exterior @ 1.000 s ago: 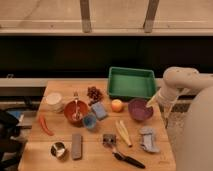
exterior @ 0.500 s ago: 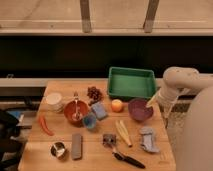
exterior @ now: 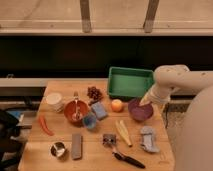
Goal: Place pepper in tray
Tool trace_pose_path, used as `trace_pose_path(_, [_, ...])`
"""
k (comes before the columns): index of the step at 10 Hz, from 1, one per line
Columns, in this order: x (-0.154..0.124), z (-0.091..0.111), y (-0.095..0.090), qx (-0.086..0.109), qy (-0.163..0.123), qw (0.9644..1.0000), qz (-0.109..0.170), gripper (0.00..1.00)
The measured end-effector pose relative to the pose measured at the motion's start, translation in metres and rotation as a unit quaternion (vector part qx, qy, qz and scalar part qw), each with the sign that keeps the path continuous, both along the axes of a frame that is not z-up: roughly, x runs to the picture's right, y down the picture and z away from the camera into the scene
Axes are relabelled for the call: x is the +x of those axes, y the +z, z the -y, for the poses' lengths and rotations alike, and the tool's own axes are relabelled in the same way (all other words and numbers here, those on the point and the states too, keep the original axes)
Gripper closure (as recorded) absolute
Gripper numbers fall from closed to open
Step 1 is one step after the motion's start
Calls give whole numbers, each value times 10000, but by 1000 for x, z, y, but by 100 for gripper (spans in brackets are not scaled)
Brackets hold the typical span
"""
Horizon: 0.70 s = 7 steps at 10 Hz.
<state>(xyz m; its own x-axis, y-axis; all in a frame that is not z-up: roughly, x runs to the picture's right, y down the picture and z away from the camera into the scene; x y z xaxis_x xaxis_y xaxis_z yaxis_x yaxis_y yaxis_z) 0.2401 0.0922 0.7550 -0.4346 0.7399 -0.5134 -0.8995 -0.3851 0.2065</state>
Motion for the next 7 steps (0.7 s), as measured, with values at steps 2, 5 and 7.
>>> trace_pose_path(2, [-47,14,2,123,-450,9986,257,34])
trace_pose_path(5, [-126,24,-4,319,-1221,9890,775,34])
trace_pose_path(7, [-197,19,-16,442,-1855,9739,1235,34])
